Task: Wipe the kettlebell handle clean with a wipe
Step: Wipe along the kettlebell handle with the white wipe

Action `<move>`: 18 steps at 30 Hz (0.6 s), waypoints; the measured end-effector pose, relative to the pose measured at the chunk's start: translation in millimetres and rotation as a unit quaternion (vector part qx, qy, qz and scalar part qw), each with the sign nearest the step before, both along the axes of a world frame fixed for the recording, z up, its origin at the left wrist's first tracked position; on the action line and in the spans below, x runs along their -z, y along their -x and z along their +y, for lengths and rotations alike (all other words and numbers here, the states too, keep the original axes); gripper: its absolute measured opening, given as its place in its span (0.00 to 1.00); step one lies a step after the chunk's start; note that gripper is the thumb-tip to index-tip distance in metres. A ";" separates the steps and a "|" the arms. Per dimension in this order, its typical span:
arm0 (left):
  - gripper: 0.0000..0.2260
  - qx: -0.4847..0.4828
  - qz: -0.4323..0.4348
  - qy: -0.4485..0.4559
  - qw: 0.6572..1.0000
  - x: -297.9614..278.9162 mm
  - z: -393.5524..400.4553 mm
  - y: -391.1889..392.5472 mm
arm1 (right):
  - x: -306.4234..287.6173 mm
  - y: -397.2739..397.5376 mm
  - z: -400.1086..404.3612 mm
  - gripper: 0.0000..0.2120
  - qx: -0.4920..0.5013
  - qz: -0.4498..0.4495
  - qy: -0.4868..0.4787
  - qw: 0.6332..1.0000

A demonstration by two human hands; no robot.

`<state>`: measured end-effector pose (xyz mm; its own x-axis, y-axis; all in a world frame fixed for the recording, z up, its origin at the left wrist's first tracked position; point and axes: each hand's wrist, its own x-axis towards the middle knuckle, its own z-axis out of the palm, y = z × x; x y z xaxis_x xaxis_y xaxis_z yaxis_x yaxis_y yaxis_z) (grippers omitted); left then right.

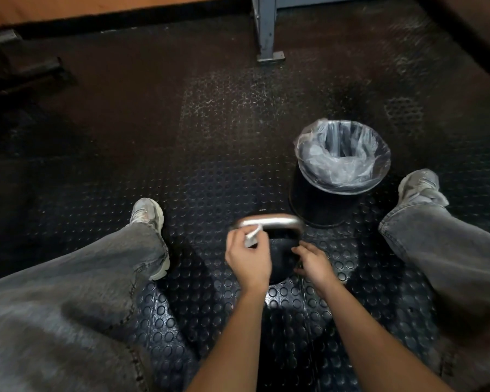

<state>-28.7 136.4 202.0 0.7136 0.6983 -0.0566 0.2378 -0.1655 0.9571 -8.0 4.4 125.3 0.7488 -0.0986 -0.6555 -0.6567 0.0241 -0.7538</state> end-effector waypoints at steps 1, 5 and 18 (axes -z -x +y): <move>0.07 0.030 -0.010 -0.029 0.999 2.6 -1.6 2.3 | 0.1 0.2 0.1 0.22 0.001 -0.002 -0.001 1.000; 0.10 -0.059 0.031 0.038 0.997 16.5 3.5 2.2 | -0.8 1.0 -1.6 0.22 -0.009 0.001 -0.003 1.000; 0.08 0.052 -0.033 -0.075 0.995 8.5 -11.1 -1.8 | 0.9 2.1 -1.6 0.23 -0.011 -0.006 0.015 1.000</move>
<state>-26.9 125.3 193.4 0.7808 0.6179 0.0926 0.1486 -0.3276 0.9330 -10.1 2.8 124.4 0.7585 -0.1016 -0.6437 -0.6480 -0.0119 -0.7616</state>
